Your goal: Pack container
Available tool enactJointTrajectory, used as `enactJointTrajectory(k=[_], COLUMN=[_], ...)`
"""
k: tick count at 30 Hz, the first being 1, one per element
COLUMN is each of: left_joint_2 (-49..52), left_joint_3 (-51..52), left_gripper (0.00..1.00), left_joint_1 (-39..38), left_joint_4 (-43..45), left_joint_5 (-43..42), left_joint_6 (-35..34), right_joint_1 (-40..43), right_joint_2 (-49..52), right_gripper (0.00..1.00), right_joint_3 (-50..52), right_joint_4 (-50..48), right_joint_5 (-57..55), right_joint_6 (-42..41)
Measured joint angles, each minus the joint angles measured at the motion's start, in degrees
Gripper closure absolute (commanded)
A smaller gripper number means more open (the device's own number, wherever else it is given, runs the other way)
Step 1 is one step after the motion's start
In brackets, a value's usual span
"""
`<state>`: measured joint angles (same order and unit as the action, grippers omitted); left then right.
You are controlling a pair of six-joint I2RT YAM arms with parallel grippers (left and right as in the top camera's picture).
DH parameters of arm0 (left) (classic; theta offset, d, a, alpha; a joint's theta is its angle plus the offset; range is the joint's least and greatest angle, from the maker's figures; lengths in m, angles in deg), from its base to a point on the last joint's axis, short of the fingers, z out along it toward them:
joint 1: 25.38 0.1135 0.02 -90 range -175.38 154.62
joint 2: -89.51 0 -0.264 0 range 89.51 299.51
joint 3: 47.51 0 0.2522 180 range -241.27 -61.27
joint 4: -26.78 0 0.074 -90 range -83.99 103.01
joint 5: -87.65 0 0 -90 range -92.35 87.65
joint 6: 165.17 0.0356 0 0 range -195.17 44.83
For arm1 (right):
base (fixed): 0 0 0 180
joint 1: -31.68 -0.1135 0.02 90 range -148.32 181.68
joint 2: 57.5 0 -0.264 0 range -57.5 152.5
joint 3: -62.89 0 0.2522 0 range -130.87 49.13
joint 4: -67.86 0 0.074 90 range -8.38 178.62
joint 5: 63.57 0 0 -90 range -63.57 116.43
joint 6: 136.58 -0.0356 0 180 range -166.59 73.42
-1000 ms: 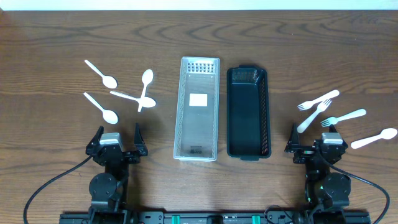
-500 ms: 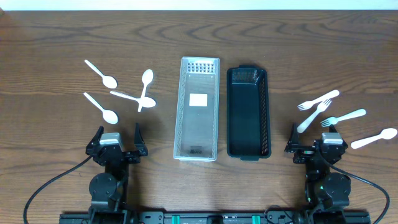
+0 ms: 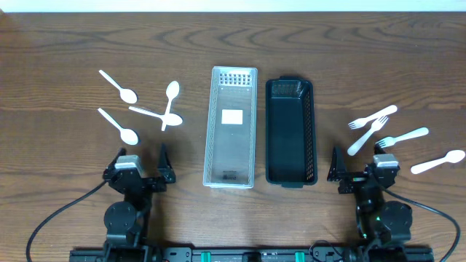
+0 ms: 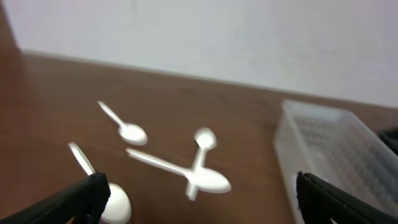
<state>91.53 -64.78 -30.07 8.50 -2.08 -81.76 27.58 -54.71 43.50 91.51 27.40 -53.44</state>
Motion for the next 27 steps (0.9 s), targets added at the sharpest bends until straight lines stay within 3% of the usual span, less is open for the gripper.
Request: enactJointTrajectory(k=[6,9,16,19,20,24,26,27], left_joint_2=[14.4,26.1,57.7,68.0,71.1,79.1,81.9,83.0], left_joint_3=[-18.3,-30.8,-59.7,-66.2,-67.4,-68.1,-68.1,-68.1], left_gripper=[0.02,0.02,0.02,0.02,0.02,0.04,0.17,0.28], left_joint_1=[0.0,0.0,0.0,0.0,0.0,0.0,0.0,0.0], left_joint_4=[-12.7,-19.5,-45.8,-49.9,-50.3,-50.8,-50.8,-50.8], left_joint_5=[-3.0,-3.4,-3.8,-4.0,-4.0,-4.2,-4.3,-4.4], left_joint_6=[-2.0,-1.4,-0.8,-0.8,-0.9,-0.9,-1.0,-1.0], right_joint_1=[0.5,0.6,1.4,1.9,1.9,1.9,1.9,1.9], right_joint_2=[15.4,26.6,57.5,67.1,70.1,77.5,80.0,81.0], right_gripper=[0.01,0.01,0.01,0.01,0.02,0.29,0.37,0.40], right_joint_3=[-18.3,-27.8,-51.0,-57.0,-58.4,-60.1,-60.1,-60.2], right_joint_4=[7.6,14.5,32.8,37.5,38.3,38.8,39.0,39.1], right_joint_5=[0.6,0.6,0.8,0.7,0.7,0.8,0.8,0.8], right_joint_6=[-0.1,0.2,1.0,1.0,1.0,1.4,1.6,1.3])
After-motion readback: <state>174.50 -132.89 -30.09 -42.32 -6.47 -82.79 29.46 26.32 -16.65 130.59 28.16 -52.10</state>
